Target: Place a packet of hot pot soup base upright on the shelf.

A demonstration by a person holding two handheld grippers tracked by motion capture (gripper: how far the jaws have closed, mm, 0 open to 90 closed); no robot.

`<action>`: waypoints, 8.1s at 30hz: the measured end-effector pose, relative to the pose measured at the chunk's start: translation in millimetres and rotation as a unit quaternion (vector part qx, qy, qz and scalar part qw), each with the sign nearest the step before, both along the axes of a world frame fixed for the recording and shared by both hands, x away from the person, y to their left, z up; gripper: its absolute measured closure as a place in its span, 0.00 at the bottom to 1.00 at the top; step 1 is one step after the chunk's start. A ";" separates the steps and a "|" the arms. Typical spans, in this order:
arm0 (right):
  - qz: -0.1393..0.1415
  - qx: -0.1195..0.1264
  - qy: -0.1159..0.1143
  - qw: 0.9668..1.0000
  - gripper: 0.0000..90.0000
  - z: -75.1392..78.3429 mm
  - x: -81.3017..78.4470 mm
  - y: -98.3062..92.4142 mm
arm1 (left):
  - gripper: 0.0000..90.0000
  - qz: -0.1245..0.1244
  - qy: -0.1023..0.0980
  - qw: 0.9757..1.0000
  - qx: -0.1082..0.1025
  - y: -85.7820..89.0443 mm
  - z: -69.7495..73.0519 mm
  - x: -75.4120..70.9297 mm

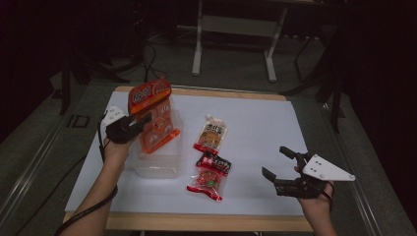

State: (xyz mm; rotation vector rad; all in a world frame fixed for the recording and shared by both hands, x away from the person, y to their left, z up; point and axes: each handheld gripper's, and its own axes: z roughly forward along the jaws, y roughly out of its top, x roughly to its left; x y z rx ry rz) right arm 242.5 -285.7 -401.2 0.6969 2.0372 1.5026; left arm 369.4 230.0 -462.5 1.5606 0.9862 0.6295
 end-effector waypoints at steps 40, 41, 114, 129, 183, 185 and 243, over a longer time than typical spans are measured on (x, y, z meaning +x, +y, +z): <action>0.004 -0.010 -0.005 1.000 0.16 1.5 0.8 3.7 | 0.01 0.022 0.009 1.000 -0.004 18.9 34.3 -52.8; 0.005 -0.011 -0.005 1.000 0.16 1.4 1.2 4.2 | 0.01 0.018 0.006 1.000 -0.010 19.3 34.5 -59.5; 0.084 -0.104 0.163 0.978 0.34 -112.3 112.4 93.5 | 0.01 -0.206 -0.043 0.977 0.027 -68.3 -28.8 -171.1; 0.085 -0.128 0.217 0.964 0.34 -137.6 118.9 98.9 | 0.01 -0.214 -0.032 0.976 0.021 -70.8 -32.5 -169.4; 0.124 -0.107 0.168 0.972 0.99 -64.8 74.8 107.7 | 0.04 -0.190 -0.022 0.981 0.040 -73.4 -14.2 -166.8; 0.125 -0.101 0.165 0.973 0.99 -60.8 71.7 106.7 | 0.04 -0.192 -0.022 0.980 0.046 -75.0 -12.5 -166.3; 0.162 -0.076 0.115 0.977 0.98 -27.0 37.5 111.3 | 0.97 -0.258 0.006 0.962 0.085 -123.0 26.0 -107.7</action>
